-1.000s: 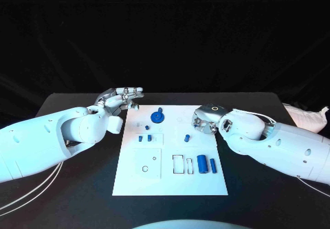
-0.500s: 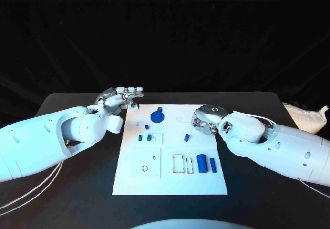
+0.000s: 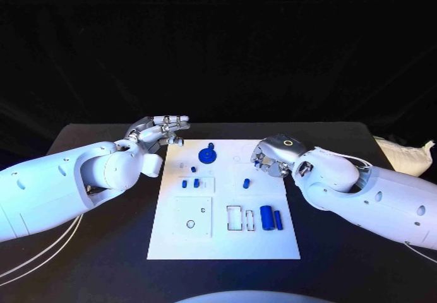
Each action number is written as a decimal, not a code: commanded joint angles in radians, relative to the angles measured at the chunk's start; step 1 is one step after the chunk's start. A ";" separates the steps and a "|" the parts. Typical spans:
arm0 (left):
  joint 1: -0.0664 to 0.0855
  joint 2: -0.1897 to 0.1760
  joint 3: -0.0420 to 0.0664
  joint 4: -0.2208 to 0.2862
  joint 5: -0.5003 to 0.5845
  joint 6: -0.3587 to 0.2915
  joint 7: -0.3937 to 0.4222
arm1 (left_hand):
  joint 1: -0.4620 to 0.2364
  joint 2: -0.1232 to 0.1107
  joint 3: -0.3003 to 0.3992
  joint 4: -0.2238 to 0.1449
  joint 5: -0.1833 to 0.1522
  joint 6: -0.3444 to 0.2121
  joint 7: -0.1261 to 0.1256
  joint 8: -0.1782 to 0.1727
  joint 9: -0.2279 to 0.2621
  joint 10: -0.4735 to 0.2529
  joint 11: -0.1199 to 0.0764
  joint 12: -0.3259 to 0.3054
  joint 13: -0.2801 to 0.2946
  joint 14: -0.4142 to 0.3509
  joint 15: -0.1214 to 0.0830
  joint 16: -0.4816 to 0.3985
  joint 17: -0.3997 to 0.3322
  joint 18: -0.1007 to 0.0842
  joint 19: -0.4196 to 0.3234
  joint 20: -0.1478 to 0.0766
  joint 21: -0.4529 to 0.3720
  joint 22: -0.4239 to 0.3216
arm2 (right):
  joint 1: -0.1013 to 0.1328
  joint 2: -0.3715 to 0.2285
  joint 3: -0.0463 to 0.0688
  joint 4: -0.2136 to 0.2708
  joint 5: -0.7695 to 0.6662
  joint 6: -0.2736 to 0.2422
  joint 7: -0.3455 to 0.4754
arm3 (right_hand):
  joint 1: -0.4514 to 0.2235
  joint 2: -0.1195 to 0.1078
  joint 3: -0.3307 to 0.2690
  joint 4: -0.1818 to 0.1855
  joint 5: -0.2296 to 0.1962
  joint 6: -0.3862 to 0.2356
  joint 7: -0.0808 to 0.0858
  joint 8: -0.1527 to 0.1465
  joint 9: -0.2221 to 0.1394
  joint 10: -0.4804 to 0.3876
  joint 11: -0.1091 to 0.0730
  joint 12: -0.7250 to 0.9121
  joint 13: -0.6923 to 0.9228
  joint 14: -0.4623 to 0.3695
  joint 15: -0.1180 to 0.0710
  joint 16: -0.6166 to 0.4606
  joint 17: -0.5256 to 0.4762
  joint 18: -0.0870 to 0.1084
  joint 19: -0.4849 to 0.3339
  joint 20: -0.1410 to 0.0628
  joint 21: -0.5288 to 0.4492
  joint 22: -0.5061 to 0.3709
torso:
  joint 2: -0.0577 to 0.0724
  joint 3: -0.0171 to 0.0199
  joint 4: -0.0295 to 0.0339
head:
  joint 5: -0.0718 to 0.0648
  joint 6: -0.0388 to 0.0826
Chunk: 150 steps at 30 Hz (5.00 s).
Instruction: Assemble the parts on the task board
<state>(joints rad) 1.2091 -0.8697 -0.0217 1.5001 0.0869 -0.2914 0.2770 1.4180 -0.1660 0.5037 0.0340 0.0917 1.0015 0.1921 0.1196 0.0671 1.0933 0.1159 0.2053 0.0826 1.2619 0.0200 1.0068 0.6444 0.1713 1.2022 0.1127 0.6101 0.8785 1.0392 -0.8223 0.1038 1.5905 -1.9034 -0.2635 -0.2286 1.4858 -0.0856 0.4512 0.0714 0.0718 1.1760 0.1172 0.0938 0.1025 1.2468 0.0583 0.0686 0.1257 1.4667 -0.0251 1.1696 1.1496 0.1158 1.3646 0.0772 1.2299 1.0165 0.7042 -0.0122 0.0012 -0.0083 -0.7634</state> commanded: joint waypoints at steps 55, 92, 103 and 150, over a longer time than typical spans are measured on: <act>0.000 0.019 0.001 0.017 -0.006 0.014 0.004 | -0.010 0.003 -0.006 -0.007 0.000 -0.013 0.003 0.001 0.000 -0.014 0.002 0.011 -0.002 -0.012 0.005 -0.007 -0.006 0.010 0.000 0.007 -0.007 -0.003 | -0.147 0.201 -0.006 0.071 0.063 0.068 0.087 | -0.017 0.000 0.017 -0.023 0.012 0.005 0.006 0.000 0.002 0.017 -0.003 -0.003 -0.008 0.039 -0.003 0.008 0.000 -0.010 0.007 -0.002 0.008 0.001 | 0.001 -0.0031 0.0039 | 0.122 -0.039; 0.001 0.017 0.001 0.018 -0.017 0.020 -0.013 | -0.014 0.004 -0.009 -0.007 0.000 -0.018 0.005 0.002 0.000 -0.023 0.004 0.015 -0.003 -0.014 0.006 -0.008 -0.011 0.010 -0.001 0.009 -0.008 -0.004 | -0.148 0.203 -0.017 0.053 0.043 0.015 0.046 | -0.117 -0.045 -0.121 0.008 0.028 -0.187 0.064 -0.026 -0.031 -0.244 0.061 0.036 -0.055 -0.012 0.049 -0.059 -0.082 0.031 -0.099 0.043 -0.158 -0.231 | -0.001 -0.0034 0.0033 | 0.121 -0.037; 0.001 0.011 0.001 0.020 -0.024 0.023 -0.019 | -0.015 0.005 -0.010 -0.007 0.000 -0.021 0.006 0.002 0.000 -0.026 0.005 0.015 -0.003 -0.015 0.007 -0.009 -0.014 0.010 -0.001 0.009 -0.009 -0.005 | -0.134 0.088 0.006 0.141 0.138 -0.081 0.034 | -0.096 -0.022 -0.116 0.003 0.039 -0.144 0.053 -0.021 -0.025 -0.205 0.048 0.087 -0.056 0.018 0.038 -0.006 -0.039 0.016 -0.046 0.037 -0.101 -0.153 | -0.001 -0.0044 -0.0001 | 0.103 -0.025; 0.000 0.018 0.000 0.013 -0.030 0.038 -0.024 | -0.015 0.005 -0.011 -0.008 0.000 -0.022 0.006 0.003 0.000 -0.029 0.005 0.017 -0.003 -0.014 0.007 -0.006 -0.010 0.010 -0.001 0.010 -0.009 -0.005 | -0.070 0.011 0.028 0.098 0.058 0.124 -0.045 | 0.023 0.057 -0.087 -0.025 -0.016 -0.053 0.008 0.019 -0.009 -0.069 -0.001 0.151 -0.051 0.033 -0.001 0.016 -0.045 0.002 0.005 0.002 -0.048 -0.083 | -0.002 -0.0064 -0.0094 | 0.089 -0.020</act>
<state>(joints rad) 1.2089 -0.8529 -0.0219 1.5110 0.0620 -0.2742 0.2511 1.4128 -0.1607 0.4982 0.0285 0.0917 0.9856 0.1976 0.1192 0.0674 1.0736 0.1212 0.2174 0.0804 1.2550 0.0269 1.0022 0.6327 0.1711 1.1987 0.1163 0.6066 0.8749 0.9715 -0.8121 0.1338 1.6921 -1.8049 -0.1450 -0.2606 1.4902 -0.0342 0.3472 0.0580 0.0495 1.1173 0.1260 0.1118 0.0920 1.1290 0.1011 0.2248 0.0736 1.4682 -0.0202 1.1796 1.1036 0.1319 1.3629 0.0790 1.1783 0.9323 0.7020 -0.0186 -0.0071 0.0803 -0.7824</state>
